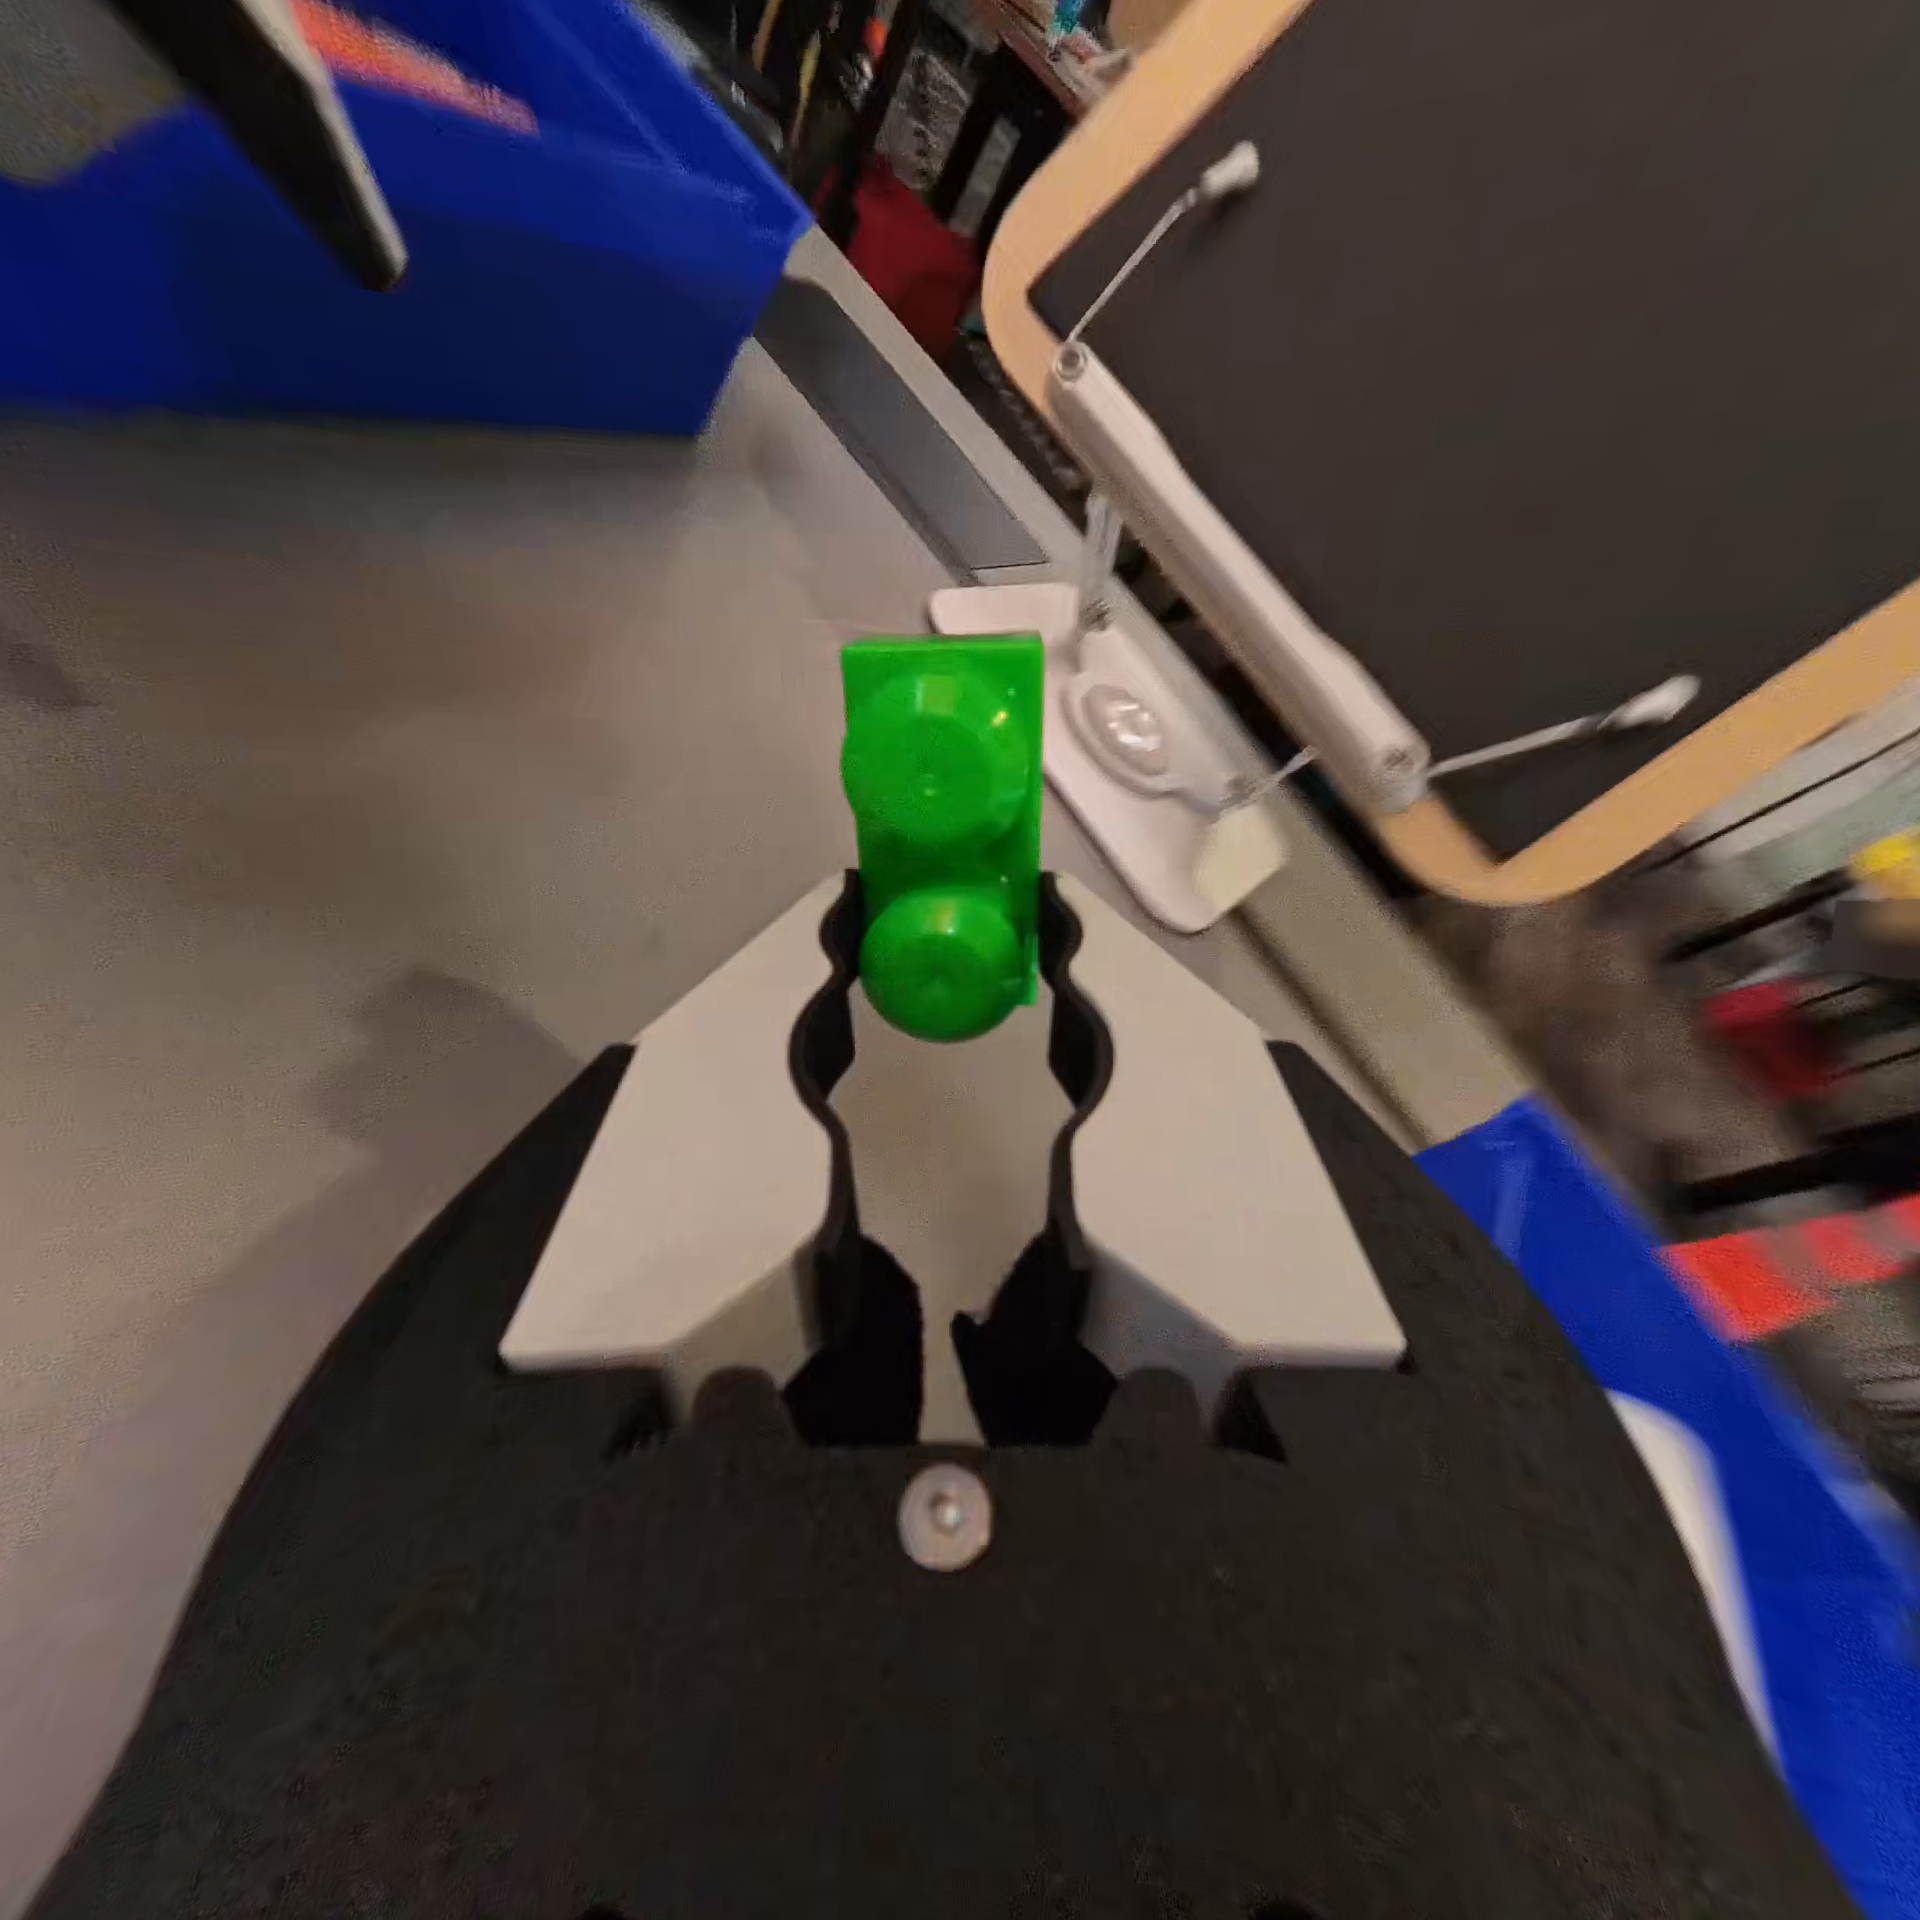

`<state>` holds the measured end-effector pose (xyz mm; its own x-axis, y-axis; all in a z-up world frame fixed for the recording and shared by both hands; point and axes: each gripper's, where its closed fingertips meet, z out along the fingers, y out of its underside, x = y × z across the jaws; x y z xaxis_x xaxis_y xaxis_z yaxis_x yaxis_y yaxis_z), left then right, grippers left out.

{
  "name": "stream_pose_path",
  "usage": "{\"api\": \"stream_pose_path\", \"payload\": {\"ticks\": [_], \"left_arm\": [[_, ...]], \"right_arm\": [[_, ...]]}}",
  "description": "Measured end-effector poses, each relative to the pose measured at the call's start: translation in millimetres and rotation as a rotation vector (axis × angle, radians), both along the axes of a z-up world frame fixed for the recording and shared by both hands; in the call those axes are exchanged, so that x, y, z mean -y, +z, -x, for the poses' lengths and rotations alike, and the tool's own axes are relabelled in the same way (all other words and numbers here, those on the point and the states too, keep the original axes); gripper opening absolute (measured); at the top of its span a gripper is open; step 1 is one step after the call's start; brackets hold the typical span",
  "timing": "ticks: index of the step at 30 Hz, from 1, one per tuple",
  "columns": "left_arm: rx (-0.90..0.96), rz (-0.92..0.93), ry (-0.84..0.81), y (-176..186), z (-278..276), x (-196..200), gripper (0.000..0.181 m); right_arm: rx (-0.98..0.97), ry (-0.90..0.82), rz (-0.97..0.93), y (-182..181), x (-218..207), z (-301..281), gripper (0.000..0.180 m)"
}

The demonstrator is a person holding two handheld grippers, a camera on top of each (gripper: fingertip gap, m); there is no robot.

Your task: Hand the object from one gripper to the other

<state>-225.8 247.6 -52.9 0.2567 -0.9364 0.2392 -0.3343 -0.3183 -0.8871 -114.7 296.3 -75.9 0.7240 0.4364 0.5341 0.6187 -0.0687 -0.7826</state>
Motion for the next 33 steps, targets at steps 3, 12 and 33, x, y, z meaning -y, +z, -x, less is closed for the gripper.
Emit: {"api": "stream_pose_path", "payload": {"ticks": [3, 12, 33], "left_arm": [[0.041, 0.193, 0.011, -11.3, -7.4, 3.1, 0.080], [-0.092, 0.050, -0.004, -37.4, -17.0, 7.0, 0.057], [0.372, 0.317, -0.275, 3.1, -17.3, 32.3, 0.045]], "right_arm": [[0.236, 0.056, -0.125, -4.2, 11.3, 28.1, 0.033], [0.471, 0.165, -0.196, -16.0, 33.1, 88.3, 0.033], [-1.094, 0.756, 0.605, 26.5, 76.9, 102.6, 0.044]]}}
